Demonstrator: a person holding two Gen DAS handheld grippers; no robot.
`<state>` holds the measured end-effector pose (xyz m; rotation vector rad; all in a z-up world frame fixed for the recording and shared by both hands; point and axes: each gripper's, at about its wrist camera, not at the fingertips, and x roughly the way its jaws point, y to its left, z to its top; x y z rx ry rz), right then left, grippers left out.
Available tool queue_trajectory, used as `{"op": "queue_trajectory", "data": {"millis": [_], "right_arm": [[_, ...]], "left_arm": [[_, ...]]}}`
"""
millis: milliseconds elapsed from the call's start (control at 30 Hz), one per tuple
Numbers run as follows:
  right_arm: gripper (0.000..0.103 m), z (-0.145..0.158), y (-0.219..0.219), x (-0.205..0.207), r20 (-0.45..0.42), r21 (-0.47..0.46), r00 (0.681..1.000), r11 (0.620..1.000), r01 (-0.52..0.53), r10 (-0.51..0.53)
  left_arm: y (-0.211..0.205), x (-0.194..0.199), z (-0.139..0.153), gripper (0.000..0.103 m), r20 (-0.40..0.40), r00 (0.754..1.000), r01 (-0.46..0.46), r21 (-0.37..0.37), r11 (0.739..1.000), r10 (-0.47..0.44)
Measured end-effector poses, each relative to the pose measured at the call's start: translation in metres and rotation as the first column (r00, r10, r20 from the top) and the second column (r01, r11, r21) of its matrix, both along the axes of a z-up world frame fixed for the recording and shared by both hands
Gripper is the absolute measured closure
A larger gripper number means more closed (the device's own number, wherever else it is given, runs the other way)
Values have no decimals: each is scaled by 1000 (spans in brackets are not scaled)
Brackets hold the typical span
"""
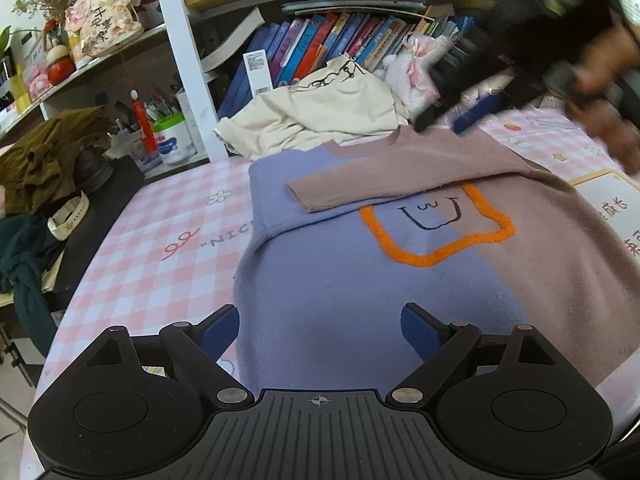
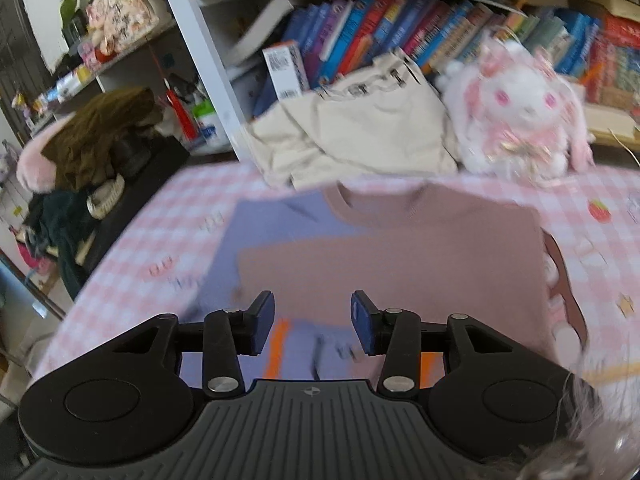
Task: Fold clothes
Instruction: 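Withdraw both open tools from the sweater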
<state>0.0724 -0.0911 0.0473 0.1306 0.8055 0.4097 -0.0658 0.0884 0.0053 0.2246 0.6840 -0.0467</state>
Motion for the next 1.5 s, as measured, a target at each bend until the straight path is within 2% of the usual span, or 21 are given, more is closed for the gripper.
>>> {"op": "queue_trajectory", "data": {"millis": [267, 467, 633, 767, 1033, 1167, 1200, 1367, 1433, 1500], "right_arm": [[55, -30, -41, -54, -35, -103, 999, 994, 21, -25], [52, -52, -72, -88, -72, -183, 993, 980, 79, -93], [44, -62, -91, -104, -106, -163, 977, 972, 167, -186], [38, -61, -95, -113, -97, -166, 973, 968, 191, -208], [38, -66, -98, -123, -111, -181, 967, 961, 209, -231], [41, -71, -105, -126, -134, -180, 956, 955, 236, -261], [44, -72, -106, -126, -140, -176, 954, 955, 240, -265], [47, -74, -109, -128, -157, -152, 952, 959, 239, -262], [52, -74, -110, -128, -159, -152, 950, 958, 245, -268], [58, -74, -111, -127, -160, -153, 948, 956, 252, -275]], "left_arm": [[1, 1, 1, 10, -10, 1000, -15, -1, 1000, 15], [22, 2, 1, 9, -35, 992, -127, -51, 991, 125], [40, 1, -4, 9, -87, 976, -209, -125, 970, 200], [48, 0, -7, 9, -120, 967, -242, -166, 956, 224], [55, -7, -10, 10, -148, 962, -256, -188, 948, 231], [64, -9, -13, 11, -165, 952, -291, -232, 928, 258], [67, -9, -13, 12, -172, 948, -304, -245, 920, 267], [80, -8, -19, 29, -211, 931, -351, -299, 887, 297], [84, -8, -22, 41, -226, 924, -368, -313, 876, 307], [86, -8, -23, 46, -231, 922, -374, -317, 872, 311]]}}
